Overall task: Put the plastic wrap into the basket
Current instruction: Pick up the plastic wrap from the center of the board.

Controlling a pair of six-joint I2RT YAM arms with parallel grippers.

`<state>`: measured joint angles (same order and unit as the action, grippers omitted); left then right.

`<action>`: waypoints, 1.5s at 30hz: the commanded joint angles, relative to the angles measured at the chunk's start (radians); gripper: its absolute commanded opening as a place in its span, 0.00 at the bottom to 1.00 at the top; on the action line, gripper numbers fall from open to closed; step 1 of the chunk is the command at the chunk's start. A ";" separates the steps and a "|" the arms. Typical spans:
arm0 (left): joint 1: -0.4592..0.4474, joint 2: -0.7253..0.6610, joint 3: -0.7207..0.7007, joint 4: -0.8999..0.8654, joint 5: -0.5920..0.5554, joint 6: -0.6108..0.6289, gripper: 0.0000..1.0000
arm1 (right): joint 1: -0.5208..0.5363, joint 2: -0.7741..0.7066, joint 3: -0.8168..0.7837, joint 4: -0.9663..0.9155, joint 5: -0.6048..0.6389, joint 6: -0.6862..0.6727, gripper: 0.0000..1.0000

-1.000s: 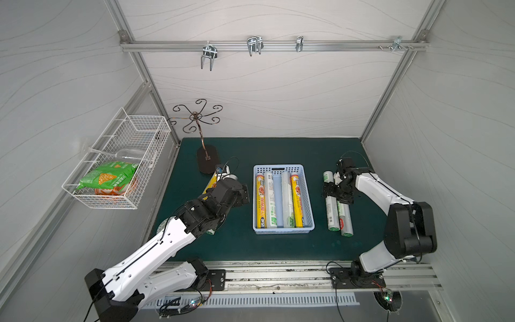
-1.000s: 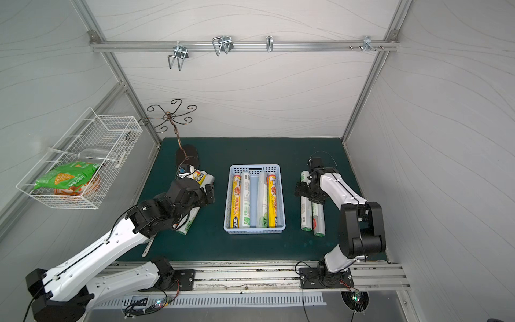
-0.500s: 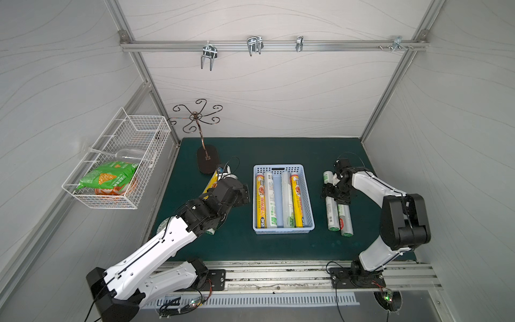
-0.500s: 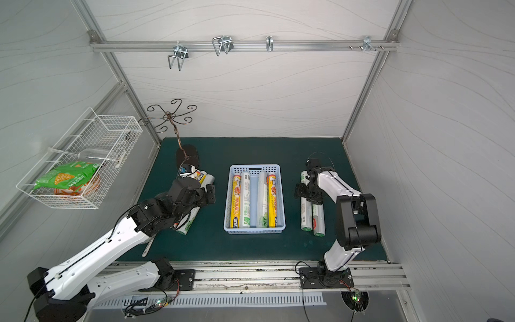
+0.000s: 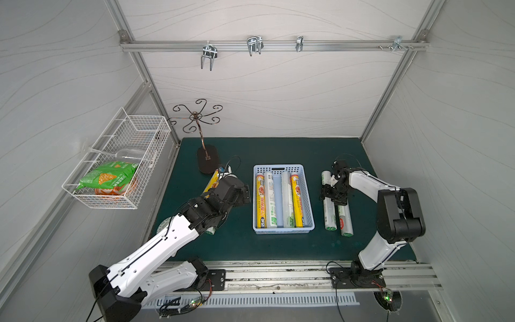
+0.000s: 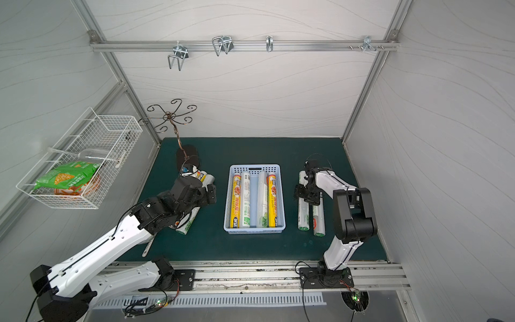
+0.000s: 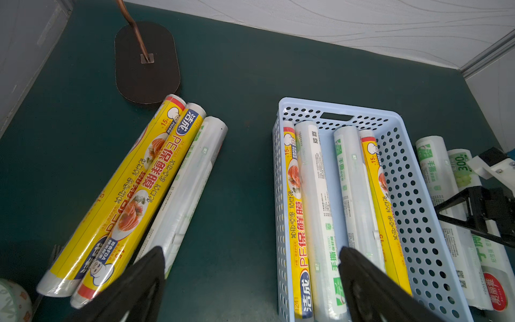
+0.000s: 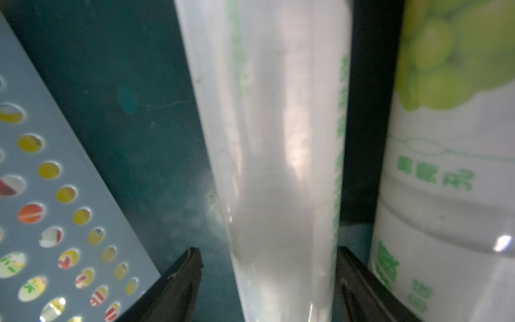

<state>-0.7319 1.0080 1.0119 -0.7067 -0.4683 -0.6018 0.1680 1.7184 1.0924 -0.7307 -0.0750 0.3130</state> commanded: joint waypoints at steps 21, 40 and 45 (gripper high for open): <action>0.021 0.020 -0.025 0.072 0.060 -0.013 0.99 | 0.025 0.006 0.014 0.003 -0.068 -0.007 0.41; 0.025 0.009 -0.025 0.063 0.063 -0.018 0.99 | 0.044 -0.168 0.165 -0.185 -0.087 -0.005 0.34; 0.026 0.003 -0.026 0.060 0.062 -0.018 0.99 | 0.074 -0.209 0.230 -0.227 -0.109 0.014 0.33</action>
<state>-0.7101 1.0283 0.9848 -0.6807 -0.4072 -0.6102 0.2218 1.5635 1.2705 -0.9054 -0.1452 0.3111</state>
